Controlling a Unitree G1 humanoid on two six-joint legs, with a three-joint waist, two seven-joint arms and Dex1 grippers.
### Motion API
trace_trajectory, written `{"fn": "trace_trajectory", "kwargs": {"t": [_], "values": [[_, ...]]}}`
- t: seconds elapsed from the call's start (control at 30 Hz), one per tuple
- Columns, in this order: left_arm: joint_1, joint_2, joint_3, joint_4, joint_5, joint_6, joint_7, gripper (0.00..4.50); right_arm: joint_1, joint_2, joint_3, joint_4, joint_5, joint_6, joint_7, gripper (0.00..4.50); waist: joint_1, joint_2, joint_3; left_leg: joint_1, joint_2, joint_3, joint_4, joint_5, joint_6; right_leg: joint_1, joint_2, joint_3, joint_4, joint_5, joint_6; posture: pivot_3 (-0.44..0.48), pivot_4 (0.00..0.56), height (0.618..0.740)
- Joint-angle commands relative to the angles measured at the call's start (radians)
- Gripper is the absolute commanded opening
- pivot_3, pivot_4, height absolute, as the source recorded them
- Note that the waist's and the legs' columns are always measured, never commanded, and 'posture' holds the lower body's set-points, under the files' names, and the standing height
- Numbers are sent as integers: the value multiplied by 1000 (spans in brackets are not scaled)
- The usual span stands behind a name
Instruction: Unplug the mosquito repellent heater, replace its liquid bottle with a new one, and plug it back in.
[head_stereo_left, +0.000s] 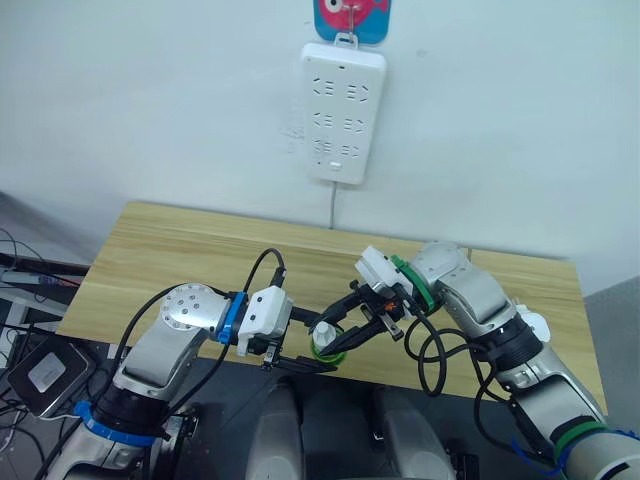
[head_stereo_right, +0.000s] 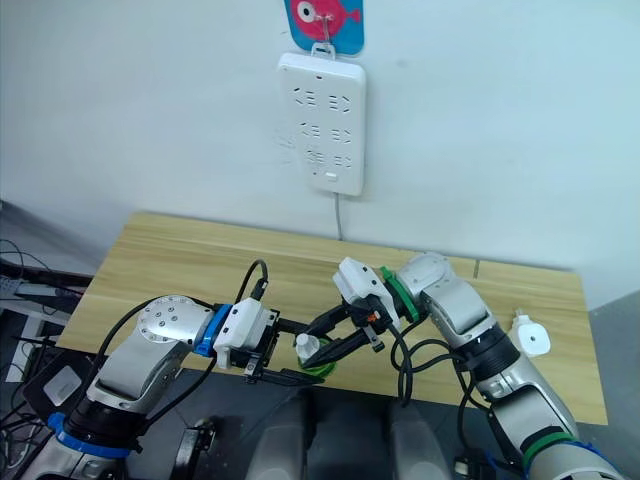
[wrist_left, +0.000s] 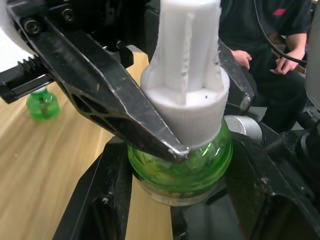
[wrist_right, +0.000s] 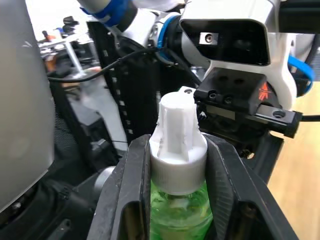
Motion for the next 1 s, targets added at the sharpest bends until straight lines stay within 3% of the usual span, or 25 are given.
{"fn": "trace_trajectory", "kwargs": {"t": [0.03,0.2,0.23,0.4,0.57,0.7,0.8,1.0], "values": [[5,-20,-51,-16,10,-22,-17,2230,-48,-39,-43,-3,29,-25,62,2360,6,0,0,0,0,0,0,0,0,0,0,0,0,0,0,125,277,740],[-19,-38,-39,52,27,-44,3,2230,2,-186,-82,16,8,-74,62,4260,24,0,0,0,-1,0,1,0,0,0,-1,0,0,0,0,97,279,740],[-22,-40,-39,61,29,-50,3,2230,12,-206,-88,21,2,-85,61,4471,24,0,0,0,-1,0,1,0,0,0,-1,0,-1,1,-1,97,279,740],[-62,-66,-12,135,38,-62,45,2230,70,-282,-172,-25,2,-48,-59,4471,19,0,0,0,0,0,1,0,0,0,0,0,0,2,-3,56,285,740],[-116,-97,26,229,62,-61,129,2230,166,-266,-232,-205,-4,36,-270,4471,0,0,0,0,0,0,1,0,0,0,0,0,0,2,-3,37,291,740],[-165,-124,53,311,93,-77,200,2230,230,-164,-205,-345,-60,101,-509,4471,-8,0,0,0,0,0,1,0,0,0,0,0,1,2,-3,23,297,740],[-183,-133,55,332,97,-81,209,2230,228,-40,-171,-353,-143,127,-696,4471,-18,0,0,0,0,0,1,0,0,-1,0,1,3,2,-3,16,296,740],[-205,-145,41,337,101,-85,203,2230,200,55,-123,-302,-222,124,-814,4471,-23,0,0,0,-1,0,3,1,-1,-1,0,1,4,2,-3,7,292,740]]}}
